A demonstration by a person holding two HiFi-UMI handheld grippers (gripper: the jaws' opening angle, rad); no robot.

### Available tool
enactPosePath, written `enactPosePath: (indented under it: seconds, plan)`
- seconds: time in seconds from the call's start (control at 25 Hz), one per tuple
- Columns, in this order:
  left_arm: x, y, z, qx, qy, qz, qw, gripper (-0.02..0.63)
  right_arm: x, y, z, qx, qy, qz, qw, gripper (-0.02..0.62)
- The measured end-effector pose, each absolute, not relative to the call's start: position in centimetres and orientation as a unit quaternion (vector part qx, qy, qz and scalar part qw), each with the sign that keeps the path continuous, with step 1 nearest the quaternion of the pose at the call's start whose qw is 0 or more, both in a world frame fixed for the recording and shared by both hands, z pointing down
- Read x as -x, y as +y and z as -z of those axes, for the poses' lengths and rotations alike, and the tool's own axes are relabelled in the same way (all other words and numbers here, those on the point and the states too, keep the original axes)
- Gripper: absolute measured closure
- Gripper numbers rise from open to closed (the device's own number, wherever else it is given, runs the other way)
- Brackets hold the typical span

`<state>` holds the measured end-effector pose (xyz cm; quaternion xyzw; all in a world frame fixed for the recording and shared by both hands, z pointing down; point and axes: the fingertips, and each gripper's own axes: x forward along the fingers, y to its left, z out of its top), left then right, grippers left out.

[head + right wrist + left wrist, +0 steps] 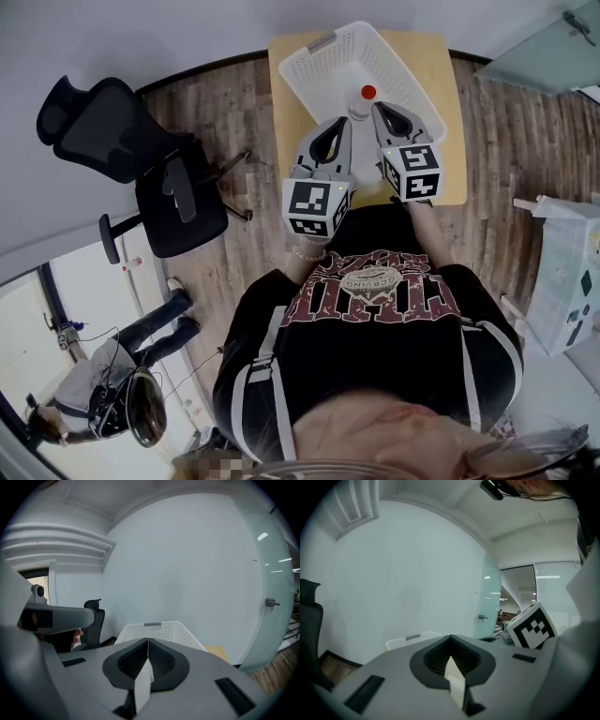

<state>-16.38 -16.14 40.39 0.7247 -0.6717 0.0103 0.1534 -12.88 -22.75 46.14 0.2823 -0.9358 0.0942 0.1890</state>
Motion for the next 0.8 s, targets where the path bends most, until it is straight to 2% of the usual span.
enactPosePath:
  seconds: [0.68,0.8]
  plan:
    - [16.9,-16.3,-40.6,-0.718,-0.679,-0.020,0.150,0.560,14.1,-25.3,-48.5,-0.281,-0.932,-0.098,0.208,0.575]
    - [17.0,-16.4,-40.7,-0.716,-0.681,-0.020,0.151,0.560,14.2,-25.5,-49.0,-0.276,-0.932,-0.100,0.214,0.550]
